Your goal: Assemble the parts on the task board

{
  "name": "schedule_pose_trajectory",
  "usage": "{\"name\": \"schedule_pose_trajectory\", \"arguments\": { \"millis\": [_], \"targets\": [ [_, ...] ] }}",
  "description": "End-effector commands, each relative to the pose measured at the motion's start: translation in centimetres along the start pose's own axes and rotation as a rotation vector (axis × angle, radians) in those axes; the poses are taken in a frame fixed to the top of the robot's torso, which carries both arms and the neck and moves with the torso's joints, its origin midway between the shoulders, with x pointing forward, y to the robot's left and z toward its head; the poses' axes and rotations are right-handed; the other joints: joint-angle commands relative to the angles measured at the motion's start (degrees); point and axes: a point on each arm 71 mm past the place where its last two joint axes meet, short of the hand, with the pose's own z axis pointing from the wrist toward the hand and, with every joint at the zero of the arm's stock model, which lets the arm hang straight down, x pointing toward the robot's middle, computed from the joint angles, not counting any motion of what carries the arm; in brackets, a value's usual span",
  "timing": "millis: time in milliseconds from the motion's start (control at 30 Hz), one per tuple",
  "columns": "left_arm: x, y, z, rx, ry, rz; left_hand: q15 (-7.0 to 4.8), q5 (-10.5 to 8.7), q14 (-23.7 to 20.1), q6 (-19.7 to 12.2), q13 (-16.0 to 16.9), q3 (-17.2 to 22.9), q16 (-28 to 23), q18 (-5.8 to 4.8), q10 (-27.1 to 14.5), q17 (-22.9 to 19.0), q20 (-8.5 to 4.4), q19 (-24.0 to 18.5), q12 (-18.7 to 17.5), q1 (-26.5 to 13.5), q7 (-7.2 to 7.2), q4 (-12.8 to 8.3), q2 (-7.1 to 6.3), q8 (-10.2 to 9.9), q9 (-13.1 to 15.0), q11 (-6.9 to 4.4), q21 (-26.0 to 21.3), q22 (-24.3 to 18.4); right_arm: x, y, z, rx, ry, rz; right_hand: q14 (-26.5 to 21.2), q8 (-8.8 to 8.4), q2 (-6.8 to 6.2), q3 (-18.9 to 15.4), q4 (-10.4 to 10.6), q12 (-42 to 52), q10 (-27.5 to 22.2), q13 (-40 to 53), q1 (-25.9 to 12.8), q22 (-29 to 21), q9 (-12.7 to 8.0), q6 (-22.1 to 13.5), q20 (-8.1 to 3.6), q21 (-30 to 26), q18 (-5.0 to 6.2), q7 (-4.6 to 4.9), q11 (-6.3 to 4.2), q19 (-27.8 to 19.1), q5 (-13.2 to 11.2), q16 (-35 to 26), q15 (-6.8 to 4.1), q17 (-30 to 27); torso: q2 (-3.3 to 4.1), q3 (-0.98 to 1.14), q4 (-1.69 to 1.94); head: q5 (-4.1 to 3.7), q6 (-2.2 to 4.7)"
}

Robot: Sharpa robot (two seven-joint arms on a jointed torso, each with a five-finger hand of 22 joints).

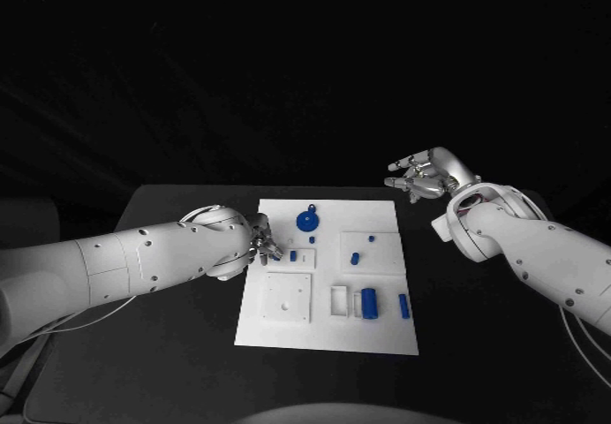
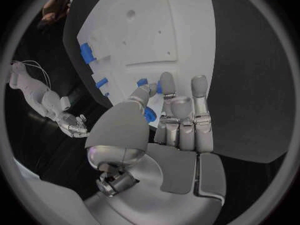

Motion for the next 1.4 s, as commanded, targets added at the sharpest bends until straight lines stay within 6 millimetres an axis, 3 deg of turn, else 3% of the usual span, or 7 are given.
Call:
{"name": "schedule_pose_trajectory", "arguments": {
  "millis": [33, 1400],
  "targets": [
    [0.1, -0.1, 0.0, 0.002, 0.006, 0.015, -0.05, 0.26, 0.1, 2.7, 0.0, 5.6, 0.0, 0.15, -0.1, 0.0, 0.01, 0.1, -0.3, 0.2, -2.4, -5.3, 0.56, 0.3, 0.1, -0.4, 0.3, 1.1, 0.1, 0.1, 0.0, -0.007, 0.013, 0.0, 0.3, -0.07, -0.22, -0.2, 0.1, 0.2, 0.0, 0.1, -0.1, 0.1, -0.1, 0.3, 0.18, 0.2, 0.48, 0.11, -0.06, 1.9, 0.2, 0.1, 0.16, 0.1, 0.0, 0.0, -0.02, 0.07, -0.07],
    [1.2, -0.7, 0.6, 0.009, 0.034, 0.04, -0.02, 0.07, 0.1, 2.9, -0.1, 5.5, -0.3, 0.18, 0.0, -0.1, 0.04, 0.0, -0.5, 0.0, -2.38, -5.5, 0.6, -0.1, -0.6, -0.38, 0.3, 1.0, 0.2, 0.1, 0.1, -0.007, 0.012, 0.003, 0.3, -0.08, -0.31, 0.1, 0.1, 0.1, 0.1, 0.0, -0.4, 0.1, -0.1, 0.4, 0.15, 0.3, 0.47, 0.11, -0.09, 1.9, 1.2, 0.1, 0.14, 0.1, 0.0, 0.03, -0.05, -0.03, -0.36]
  ]
}}
